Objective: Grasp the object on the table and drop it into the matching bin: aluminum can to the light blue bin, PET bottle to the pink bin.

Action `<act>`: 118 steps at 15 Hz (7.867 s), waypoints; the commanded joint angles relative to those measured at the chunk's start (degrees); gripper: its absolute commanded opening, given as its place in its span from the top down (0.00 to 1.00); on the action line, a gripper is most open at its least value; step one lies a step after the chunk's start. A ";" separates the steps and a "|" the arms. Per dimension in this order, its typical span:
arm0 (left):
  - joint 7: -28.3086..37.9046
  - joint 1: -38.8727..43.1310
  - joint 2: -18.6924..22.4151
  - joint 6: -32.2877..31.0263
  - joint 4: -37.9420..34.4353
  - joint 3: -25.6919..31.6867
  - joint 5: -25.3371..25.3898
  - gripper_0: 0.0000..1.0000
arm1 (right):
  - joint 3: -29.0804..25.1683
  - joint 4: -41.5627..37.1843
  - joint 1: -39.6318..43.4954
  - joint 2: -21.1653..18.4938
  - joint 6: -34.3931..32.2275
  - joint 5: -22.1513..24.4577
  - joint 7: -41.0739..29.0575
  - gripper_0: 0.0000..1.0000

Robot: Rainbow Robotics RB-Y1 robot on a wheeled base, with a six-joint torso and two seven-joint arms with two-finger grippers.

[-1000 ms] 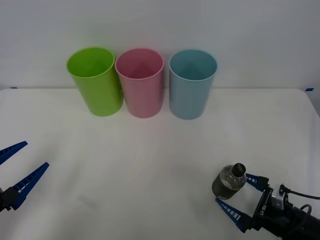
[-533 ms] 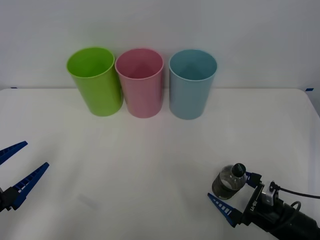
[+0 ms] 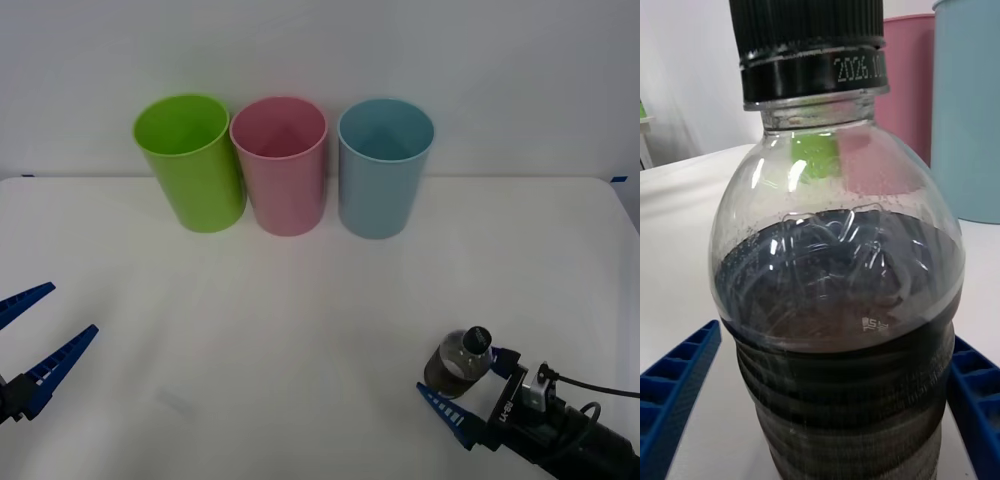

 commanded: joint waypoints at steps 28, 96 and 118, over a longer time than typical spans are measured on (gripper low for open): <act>0.00 0.00 0.00 0.00 0.00 0.00 0.00 0.00 | 8.87 -34.26 -5.54 -7.91 24.30 -1.83 -36.21 1.00; 0.00 0.00 0.00 0.00 0.00 0.00 0.00 0.00 | 12.83 -21.51 -34.28 6.94 41.35 28.05 -55.98 0.00; 0.00 0.00 0.00 0.00 0.00 0.00 0.00 0.00 | -10.20 -35.22 0.70 -1.76 7.07 16.71 -38.93 0.00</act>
